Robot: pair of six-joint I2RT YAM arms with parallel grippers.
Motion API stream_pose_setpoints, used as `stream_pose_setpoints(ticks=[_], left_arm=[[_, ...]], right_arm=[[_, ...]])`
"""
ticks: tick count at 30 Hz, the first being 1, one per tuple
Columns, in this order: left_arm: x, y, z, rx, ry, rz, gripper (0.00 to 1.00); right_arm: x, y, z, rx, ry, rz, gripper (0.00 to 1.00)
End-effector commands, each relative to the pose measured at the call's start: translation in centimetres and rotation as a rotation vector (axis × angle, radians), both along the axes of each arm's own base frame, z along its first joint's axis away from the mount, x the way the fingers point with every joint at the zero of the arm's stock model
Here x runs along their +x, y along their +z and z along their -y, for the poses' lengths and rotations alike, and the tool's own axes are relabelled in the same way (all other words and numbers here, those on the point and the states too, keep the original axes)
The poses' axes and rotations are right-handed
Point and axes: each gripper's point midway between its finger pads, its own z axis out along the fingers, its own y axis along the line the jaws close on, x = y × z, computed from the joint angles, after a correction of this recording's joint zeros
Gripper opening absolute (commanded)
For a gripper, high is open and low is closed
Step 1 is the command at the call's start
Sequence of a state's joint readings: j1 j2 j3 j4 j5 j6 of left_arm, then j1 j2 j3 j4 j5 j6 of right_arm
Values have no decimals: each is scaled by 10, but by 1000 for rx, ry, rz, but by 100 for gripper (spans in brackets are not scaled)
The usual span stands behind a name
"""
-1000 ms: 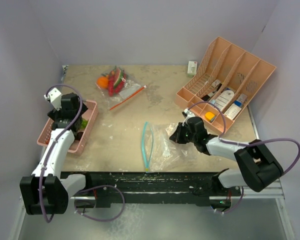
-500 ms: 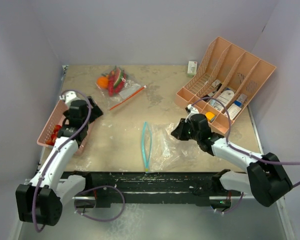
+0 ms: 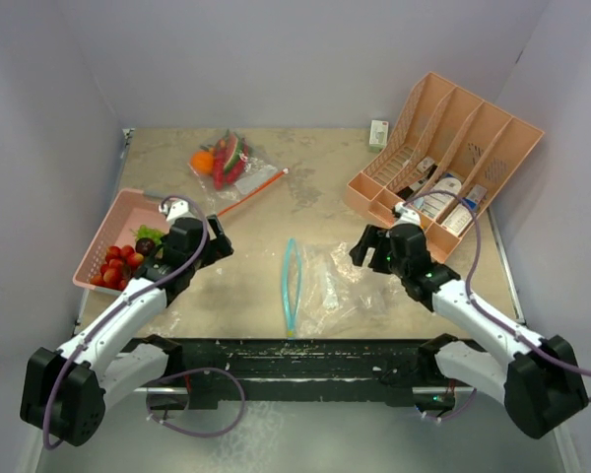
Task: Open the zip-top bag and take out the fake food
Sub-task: Pick up the zipper food storage bag at the center of the board, then place the zipper food storage bag at the center of the board.
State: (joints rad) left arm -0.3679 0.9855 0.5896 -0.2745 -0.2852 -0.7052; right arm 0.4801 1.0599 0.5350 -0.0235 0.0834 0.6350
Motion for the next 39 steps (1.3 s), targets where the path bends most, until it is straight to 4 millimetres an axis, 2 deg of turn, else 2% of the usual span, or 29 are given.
stream_pose_setpoints(ticks=[1, 7, 10, 13, 16, 19, 21, 23, 27, 33, 37, 39], left_arm=[[5, 5, 9, -46, -11, 38, 99], [20, 11, 19, -69, -29, 61, 99], [29, 11, 22, -66, -28, 51, 99], [34, 10, 25, -74, -31, 50, 99], [34, 5, 27, -85, -30, 45, 99], [31, -3, 27, -88, -29, 30, 99], [30, -9, 27, -90, -24, 21, 99], [28, -14, 26, -95, -16, 11, 99], [31, -14, 26, -94, -7, 14, 99], [36, -8, 27, -95, -4, 27, 99], [37, -9, 27, -102, -2, 27, 99], [36, -11, 28, -104, -4, 25, 99]], right_arm=[[5, 6, 42, 6, -199, 41, 87], [-1, -20, 49, 22, -207, -25, 87], [-4, -28, 44, 39, -180, -38, 82], [-4, -29, 36, 69, -144, -42, 61], [1, -18, 26, 108, -110, -11, 32], [14, 0, 15, 142, -71, 30, 0], [28, 17, 1, 169, -13, 56, 0], [49, 27, -8, 152, 18, 76, 0], [86, 60, -22, 144, 47, 119, 0], [160, 127, -14, 69, -7, 252, 0], [198, 150, -4, 54, -41, 282, 0], [212, 154, 1, 49, -58, 287, 0]])
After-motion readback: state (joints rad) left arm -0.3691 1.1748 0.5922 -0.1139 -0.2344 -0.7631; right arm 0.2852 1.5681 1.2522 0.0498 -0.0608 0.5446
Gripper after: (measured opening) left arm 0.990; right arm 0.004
